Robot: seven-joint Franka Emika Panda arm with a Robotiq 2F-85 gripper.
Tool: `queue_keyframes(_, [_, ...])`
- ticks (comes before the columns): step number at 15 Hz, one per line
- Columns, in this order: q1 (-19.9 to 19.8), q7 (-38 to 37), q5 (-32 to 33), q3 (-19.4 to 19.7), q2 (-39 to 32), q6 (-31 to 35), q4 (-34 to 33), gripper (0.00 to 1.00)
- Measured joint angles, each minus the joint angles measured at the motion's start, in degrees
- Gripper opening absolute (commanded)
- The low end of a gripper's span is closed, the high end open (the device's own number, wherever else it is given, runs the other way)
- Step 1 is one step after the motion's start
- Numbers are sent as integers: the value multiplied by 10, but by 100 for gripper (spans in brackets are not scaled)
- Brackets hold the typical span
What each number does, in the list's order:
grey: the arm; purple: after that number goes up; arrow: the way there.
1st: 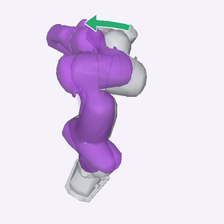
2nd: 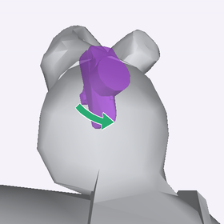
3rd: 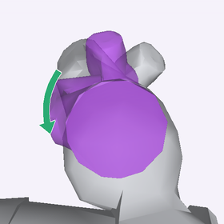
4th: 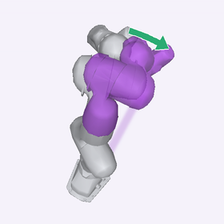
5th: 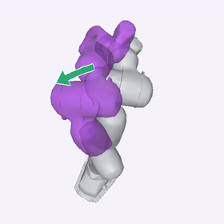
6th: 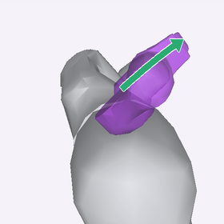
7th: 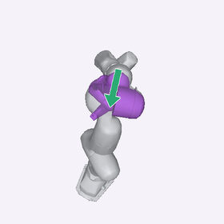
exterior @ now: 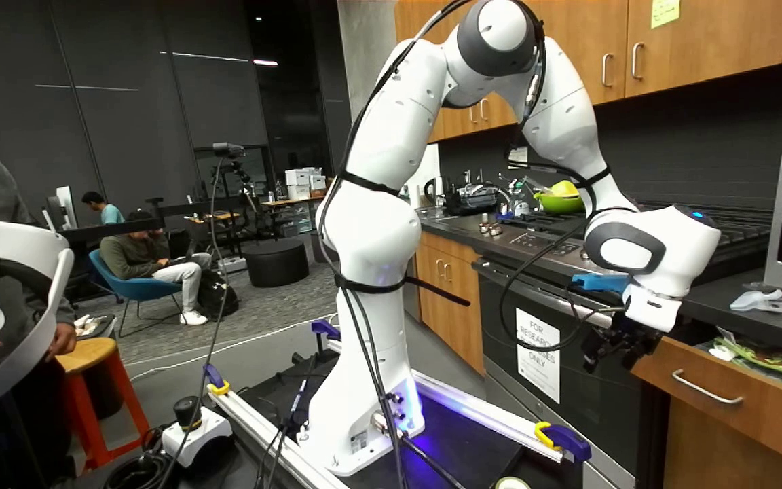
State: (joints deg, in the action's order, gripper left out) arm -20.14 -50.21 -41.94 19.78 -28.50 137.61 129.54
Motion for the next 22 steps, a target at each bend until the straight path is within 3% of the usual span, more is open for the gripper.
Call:
queue_keyframes(15, [-3, -24, -38, -22, -128, 52, -122, 100])
queue_keyframes(22, [-14, -69, -46, -23, -158, 50, -230, 100])
